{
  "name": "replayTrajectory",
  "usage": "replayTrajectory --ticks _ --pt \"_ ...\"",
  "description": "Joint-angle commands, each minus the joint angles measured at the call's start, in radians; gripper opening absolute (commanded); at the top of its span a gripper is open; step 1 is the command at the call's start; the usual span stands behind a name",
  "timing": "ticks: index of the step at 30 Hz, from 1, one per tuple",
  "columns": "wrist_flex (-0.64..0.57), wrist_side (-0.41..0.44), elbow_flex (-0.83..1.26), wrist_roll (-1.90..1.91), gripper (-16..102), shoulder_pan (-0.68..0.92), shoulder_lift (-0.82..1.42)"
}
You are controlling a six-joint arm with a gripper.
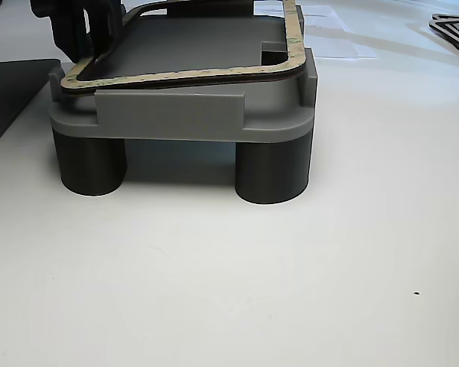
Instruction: Move top rectangular frame to the holder.
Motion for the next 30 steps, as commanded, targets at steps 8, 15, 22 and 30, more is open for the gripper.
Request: replayTrajectory --ticks 8,15,22,30 --pt "0.011 -0.018 -0.018 0.000 -12 -0.017 0.006" --pt "0.011 -0.017 -0.014 -0.006 -10 -0.020 0.005" --pt "0.011 -0.011 -0.028 -0.015 75 -0.021 0.000" --pt "0.009 0.032 -0.114 -0.040 100 -0.023 -0.008"
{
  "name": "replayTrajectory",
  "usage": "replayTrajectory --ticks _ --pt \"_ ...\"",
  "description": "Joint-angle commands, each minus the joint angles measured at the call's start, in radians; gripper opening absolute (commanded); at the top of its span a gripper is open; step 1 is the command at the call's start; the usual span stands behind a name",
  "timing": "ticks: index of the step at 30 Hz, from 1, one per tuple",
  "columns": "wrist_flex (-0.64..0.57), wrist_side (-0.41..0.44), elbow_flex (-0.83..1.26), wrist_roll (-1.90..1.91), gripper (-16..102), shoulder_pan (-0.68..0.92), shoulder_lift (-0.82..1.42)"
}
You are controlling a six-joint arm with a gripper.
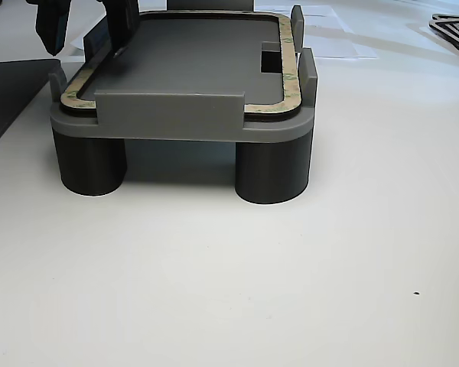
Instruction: Move top rectangular frame to the holder.
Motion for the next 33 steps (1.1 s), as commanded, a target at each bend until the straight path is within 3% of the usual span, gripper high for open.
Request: replayTrajectory --ticks 1,6,10,15,19,23,29,33 --pt "0.009 0.031 -0.072 -0.023 100 -0.017 0.025" --pt "0.008 0.207 -0.189 -0.133 100 0.012 0.049" --pt "-0.078 0.327 -0.164 -0.354 100 0.043 0.140" --pt "-0.249 0.362 0.008 -0.735 100 0.044 0.342" --pt "-0.242 0.433 0.127 -1.040 100 0.025 0.492" --pt "-0.285 0.410 0.334 -1.330 100 -0.049 0.710" --pt "-0.554 0.330 0.750 -1.813 100 -0.196 1.051" --pt "-0.627 0.318 0.920 -1.928 100 -0.245 1.190"
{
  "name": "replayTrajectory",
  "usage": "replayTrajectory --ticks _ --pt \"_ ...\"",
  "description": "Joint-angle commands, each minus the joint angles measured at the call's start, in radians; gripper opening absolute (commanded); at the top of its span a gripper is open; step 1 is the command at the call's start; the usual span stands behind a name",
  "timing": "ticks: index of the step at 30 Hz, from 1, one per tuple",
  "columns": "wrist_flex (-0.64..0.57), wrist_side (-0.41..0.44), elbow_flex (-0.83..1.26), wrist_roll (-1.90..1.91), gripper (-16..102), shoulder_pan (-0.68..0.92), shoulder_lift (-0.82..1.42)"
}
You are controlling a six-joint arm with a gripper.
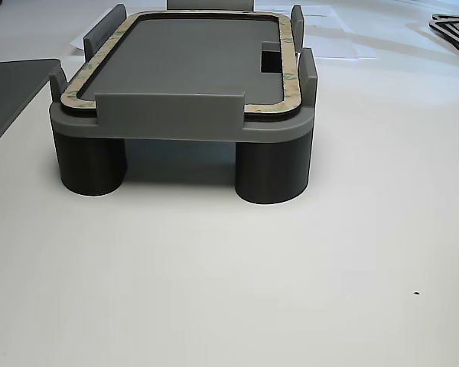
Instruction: Move top rectangular frame to the holder.
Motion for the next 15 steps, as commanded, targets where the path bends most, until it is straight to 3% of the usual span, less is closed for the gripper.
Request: replayTrajectory --ticks 1,7,15 --pt "-0.051 0.002 0.192 -0.221 100 -0.035 0.183" --pt "-0.121 -0.021 0.469 -0.242 100 -0.060 0.434" --pt "-0.083 -0.049 0.598 -0.218 100 -0.064 0.588"
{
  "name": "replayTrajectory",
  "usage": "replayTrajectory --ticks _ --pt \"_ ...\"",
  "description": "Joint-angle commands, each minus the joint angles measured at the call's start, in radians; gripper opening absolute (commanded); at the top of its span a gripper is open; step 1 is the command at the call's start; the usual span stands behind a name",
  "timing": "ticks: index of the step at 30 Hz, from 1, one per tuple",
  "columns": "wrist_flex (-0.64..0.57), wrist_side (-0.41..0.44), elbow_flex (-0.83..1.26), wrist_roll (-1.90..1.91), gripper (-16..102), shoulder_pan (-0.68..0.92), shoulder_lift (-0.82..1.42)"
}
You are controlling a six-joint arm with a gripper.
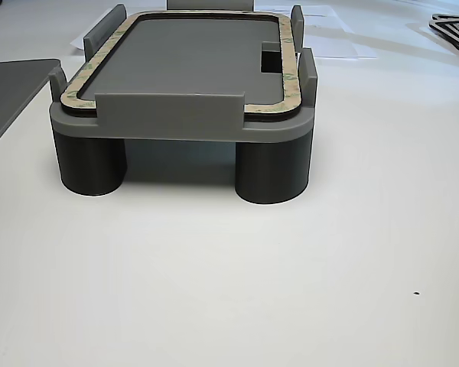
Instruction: Move top rectangular frame to the holder.
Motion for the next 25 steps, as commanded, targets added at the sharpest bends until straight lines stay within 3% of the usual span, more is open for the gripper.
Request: replayTrajectory --ticks 1,6,10,11,18,25 --pt "-0.002 -0.011 0.003 0.006 100 -0.034 0.063" --pt "-0.002 -0.043 0.018 0.009 100 -0.074 0.074" --pt "-0.029 -0.304 0.011 -0.080 100 -0.282 0.046" --pt "-0.029 -0.336 0.011 -0.092 100 -0.310 0.044" --pt "-0.017 -0.278 0.020 -0.055 100 -0.308 0.086" --pt "-0.017 -0.281 0.020 -0.058 100 -0.308 0.086"
